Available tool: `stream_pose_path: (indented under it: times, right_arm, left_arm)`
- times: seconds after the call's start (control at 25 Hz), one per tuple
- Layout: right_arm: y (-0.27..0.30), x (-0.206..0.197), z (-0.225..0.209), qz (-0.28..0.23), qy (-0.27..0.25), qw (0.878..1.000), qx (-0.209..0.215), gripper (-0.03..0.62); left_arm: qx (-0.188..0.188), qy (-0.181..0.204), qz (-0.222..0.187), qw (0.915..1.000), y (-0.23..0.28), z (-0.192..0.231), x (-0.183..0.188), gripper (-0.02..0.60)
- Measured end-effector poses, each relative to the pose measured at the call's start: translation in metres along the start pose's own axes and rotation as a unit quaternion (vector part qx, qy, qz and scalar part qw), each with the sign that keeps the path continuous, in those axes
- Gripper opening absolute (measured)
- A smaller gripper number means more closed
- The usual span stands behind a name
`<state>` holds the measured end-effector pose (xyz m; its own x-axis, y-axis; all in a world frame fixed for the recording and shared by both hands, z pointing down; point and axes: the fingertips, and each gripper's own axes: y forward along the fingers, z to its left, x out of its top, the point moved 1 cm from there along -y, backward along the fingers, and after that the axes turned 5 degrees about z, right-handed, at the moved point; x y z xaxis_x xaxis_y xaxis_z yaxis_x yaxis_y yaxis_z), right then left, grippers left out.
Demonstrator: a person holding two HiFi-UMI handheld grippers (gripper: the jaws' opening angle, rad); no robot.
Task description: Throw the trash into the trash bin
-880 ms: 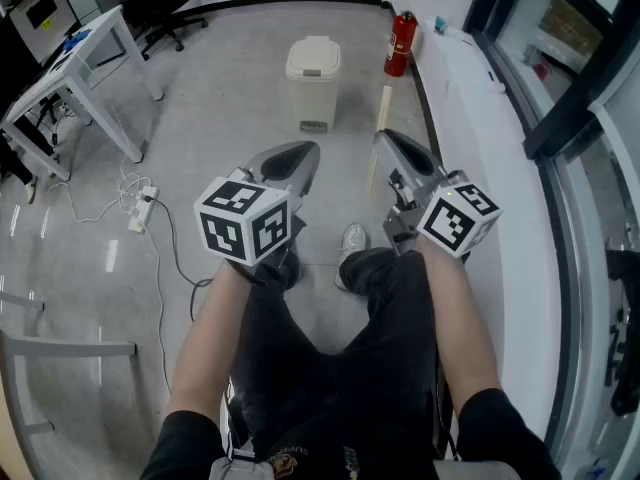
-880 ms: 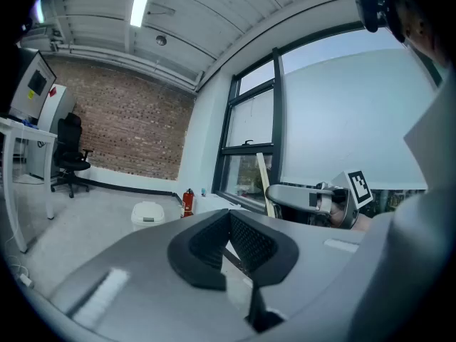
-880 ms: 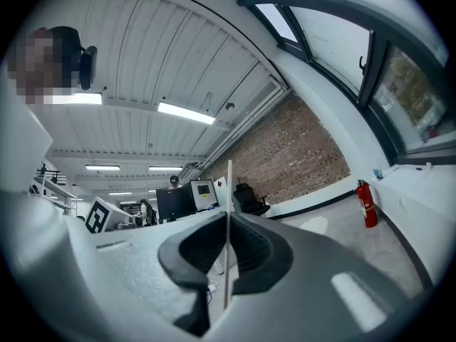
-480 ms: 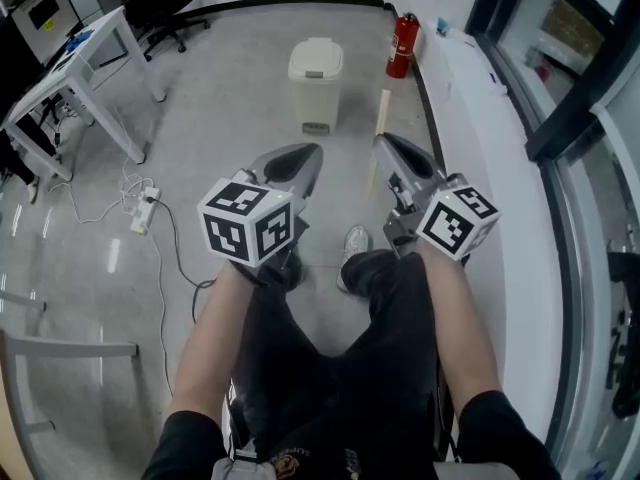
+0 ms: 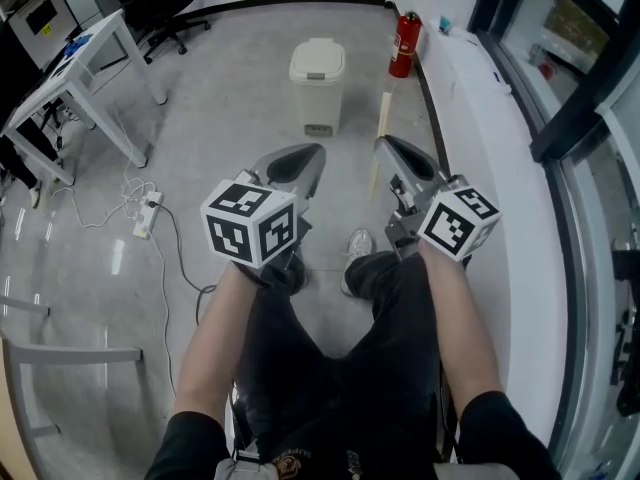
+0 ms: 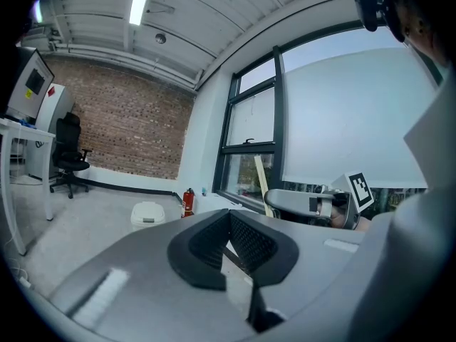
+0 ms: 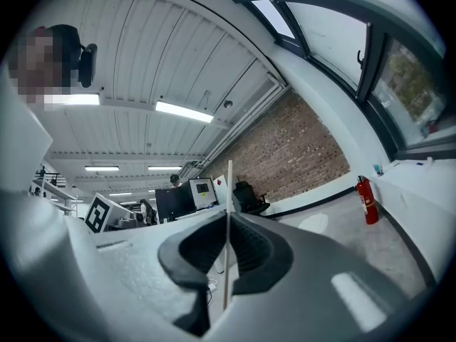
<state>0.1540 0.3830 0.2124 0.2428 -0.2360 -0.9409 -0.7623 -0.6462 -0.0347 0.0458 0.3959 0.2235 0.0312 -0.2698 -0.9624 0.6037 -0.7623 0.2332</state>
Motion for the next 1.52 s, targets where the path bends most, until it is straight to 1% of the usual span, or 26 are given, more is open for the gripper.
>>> stream_pose_path:
  times: [0.36,0.56,1.0,1.2,1.36,1.44,1.52]
  right_arm:
    - [0.031,0.009,-0.03,0.003,-0.007,1.0,-0.005,0.018]
    - [0.056,0.009,-0.055,0.003,0.008,1.0,-0.008,0.018]
    - [0.121,0.015,-0.105,0.011,0.013,1.0,-0.003,0.018]
    - [0.154,0.027,-0.127,0.012,0.007,1.0,-0.002,0.018]
    - [0.169,0.034,-0.156,0.02,0.004,1.0,-0.013,0.018]
    - [0.185,0.035,-0.17,0.02,-0.001,1.0,-0.019,0.018]
    - [0.2,0.031,-0.18,0.023,0.001,0.999,-0.023,0.018]
  left_arm:
    - [-0.004,0.002,0.002,1.0,0.033,0.032,0.013,0.008]
    - [-0.005,-0.001,0.008,1.0,0.058,0.056,0.015,0.008]
    - [0.002,-0.002,0.02,0.9998,0.109,0.115,0.026,0.008]
    - [0.006,0.0,0.021,0.9998,0.132,0.148,0.044,0.008]
    - [-0.006,0.002,0.023,0.9997,0.163,0.162,0.054,0.008]
    - [-0.008,0.006,0.02,0.9997,0.176,0.177,0.059,0.008]
    - [-0.008,-0.001,0.022,0.9997,0.185,0.195,0.057,0.008]
